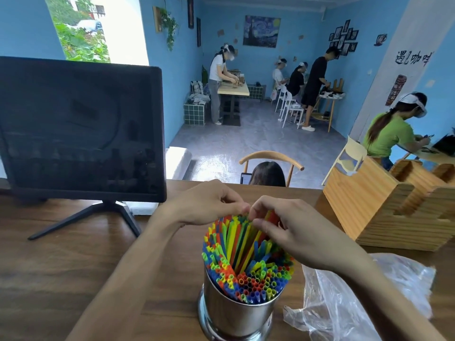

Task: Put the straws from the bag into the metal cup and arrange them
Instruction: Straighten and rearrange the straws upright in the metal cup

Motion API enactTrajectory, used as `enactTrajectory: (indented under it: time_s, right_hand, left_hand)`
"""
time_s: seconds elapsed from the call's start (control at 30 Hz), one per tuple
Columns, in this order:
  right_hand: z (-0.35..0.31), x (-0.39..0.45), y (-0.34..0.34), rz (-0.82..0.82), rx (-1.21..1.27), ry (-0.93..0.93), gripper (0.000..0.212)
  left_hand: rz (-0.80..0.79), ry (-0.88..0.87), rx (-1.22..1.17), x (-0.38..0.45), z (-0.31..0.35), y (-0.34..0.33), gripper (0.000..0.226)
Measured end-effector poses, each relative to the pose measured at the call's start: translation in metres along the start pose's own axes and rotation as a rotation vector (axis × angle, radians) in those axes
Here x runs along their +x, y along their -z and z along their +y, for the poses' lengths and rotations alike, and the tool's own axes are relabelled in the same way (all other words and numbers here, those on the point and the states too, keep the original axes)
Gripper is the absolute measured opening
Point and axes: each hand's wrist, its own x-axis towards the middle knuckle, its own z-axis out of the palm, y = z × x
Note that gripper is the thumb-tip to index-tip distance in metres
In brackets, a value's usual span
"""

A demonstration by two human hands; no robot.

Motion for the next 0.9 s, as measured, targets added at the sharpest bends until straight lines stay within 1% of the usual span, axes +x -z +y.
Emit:
enactTrajectory:
  time_s: [0.03, 0.13, 0.23, 0.3, 0.37, 0.43, 0.47, 0.53, 0.57, 0.6, 0.67, 0.73, 0.77, 0.8, 0.83, 0.9]
  right_hand:
    - [0.001, 0.0, -0.001, 0.007, 0.009, 0.0, 0.002]
    - [0.003, 0.0, -0.004, 0.029, 0.036, 0.004, 0.007]
    - [0.001, -0.004, -0.006, 0.078, 0.095, -0.028, 0.02]
    - [0.001, -0.006, -0.006, 0.127, 0.191, -0.079, 0.028]
    - [0.003, -0.007, -0.007, 0.173, 0.252, -0.104, 0.027]
    - [0.005, -0.007, -0.01, 0.169, 0.218, -0.096, 0.019]
    - [0.005, -0.007, -0.011, 0.132, 0.187, -0.094, 0.019]
    - [0.003, -0.007, -0.012, 0.019, 0.121, -0.063, 0.035]
    - [0.003, -0.006, -0.013, -0.002, 0.128, -0.039, 0.041]
    - [0.003, -0.005, -0.014, 0.021, 0.174, -0.032, 0.04]
    - [0.004, -0.002, -0.014, 0.169, 0.279, -0.061, 0.034]
    - [0.003, 0.0, -0.013, 0.335, 0.39, -0.093, 0.038]
    - [0.0, 0.0, -0.011, 0.376, 0.474, -0.099, 0.042]
    - [-0.004, -0.001, -0.008, 0.38, 0.575, -0.11, 0.046]
    - [-0.009, -0.003, -0.004, 0.34, 0.691, -0.135, 0.049]
    - [-0.02, -0.002, 0.002, 0.205, 0.925, -0.18, 0.053]
  left_hand:
    - [-0.017, -0.002, -0.011, 0.001, 0.001, 0.001, 0.021]
    - [-0.022, -0.001, -0.016, 0.003, 0.0, 0.004, 0.013]
    - [0.015, 0.033, -0.05, 0.004, -0.001, 0.006, 0.011]
    - [0.036, 0.048, -0.11, 0.002, -0.002, 0.008, 0.009]
    - [0.067, 0.059, -0.173, -0.001, -0.001, 0.01, 0.007]
    - [0.134, 0.054, -0.226, -0.004, 0.001, 0.012, 0.009]
    - [0.186, 0.036, -0.233, -0.005, 0.004, 0.013, 0.01]
    - [0.321, -0.025, -0.19, -0.009, 0.012, 0.015, 0.01]
    - [0.4, -0.072, -0.159, -0.012, 0.017, 0.017, 0.009]
    - [0.483, -0.131, -0.138, -0.016, 0.023, 0.019, 0.008]
    - [0.663, -0.276, -0.142, -0.025, 0.035, 0.026, 0.012]
    - [0.869, -0.439, -0.208, -0.036, 0.047, 0.035, 0.013]
    - [0.964, -0.513, -0.261, -0.042, 0.053, 0.039, 0.012]
    - [1.042, -0.581, -0.318, -0.046, 0.058, 0.041, 0.01]
    - [1.095, -0.634, -0.375, -0.05, 0.061, 0.041, 0.009]
    - [1.127, -0.667, -0.476, -0.055, 0.064, 0.032, 0.009]
